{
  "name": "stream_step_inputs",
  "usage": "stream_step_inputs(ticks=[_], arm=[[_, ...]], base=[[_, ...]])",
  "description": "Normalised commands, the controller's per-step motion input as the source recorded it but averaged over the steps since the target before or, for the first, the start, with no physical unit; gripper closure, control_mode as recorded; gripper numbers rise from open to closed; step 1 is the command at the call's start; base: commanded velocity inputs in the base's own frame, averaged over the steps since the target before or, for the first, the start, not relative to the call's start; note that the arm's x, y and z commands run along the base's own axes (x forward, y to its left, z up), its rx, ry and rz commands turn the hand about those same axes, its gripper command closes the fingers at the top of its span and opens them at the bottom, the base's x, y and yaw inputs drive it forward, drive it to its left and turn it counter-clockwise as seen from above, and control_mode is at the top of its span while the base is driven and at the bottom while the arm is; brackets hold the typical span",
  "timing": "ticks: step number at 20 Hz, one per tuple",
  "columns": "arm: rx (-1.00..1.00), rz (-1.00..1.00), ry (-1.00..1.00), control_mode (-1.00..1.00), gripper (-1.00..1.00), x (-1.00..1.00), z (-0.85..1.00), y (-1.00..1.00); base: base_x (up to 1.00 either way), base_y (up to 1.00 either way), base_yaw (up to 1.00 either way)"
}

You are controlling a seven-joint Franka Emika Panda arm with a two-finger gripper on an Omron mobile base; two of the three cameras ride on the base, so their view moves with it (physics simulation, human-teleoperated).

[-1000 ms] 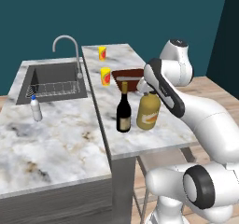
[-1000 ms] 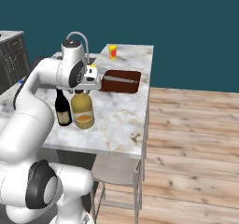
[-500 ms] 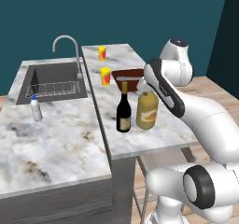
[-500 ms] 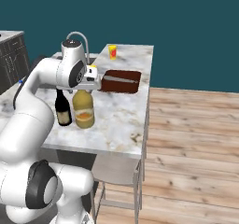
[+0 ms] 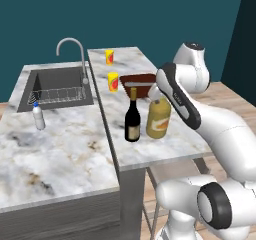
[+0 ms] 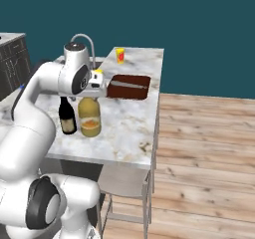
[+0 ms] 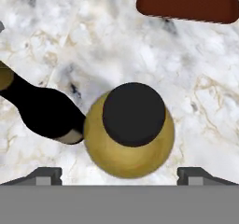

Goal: Place the drinks on the dining counter in a tight cluster.

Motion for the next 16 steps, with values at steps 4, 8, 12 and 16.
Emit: stream_step_inputs(ticks=[4,8,12,16], arm=[[0.05,0.00,-0.08,-1.00,-1.00,-0.89,0.00,-0.03],[0.05,0.00,-0.13,-1.00,-1.00,-1.00,0.21,0.00],[0.01,0.00,-0.06,-1.00,-1.00,-1.00,0.40,0.00],[0.00,-0.05,0.00,-1.00,-1.00,-1.00,0.42,0.00]], base=[[0.00,0.00,0.00],[0.00,0.00,0.00],[0.00,0.00,0.00],[0.00,0.00,0.00]])
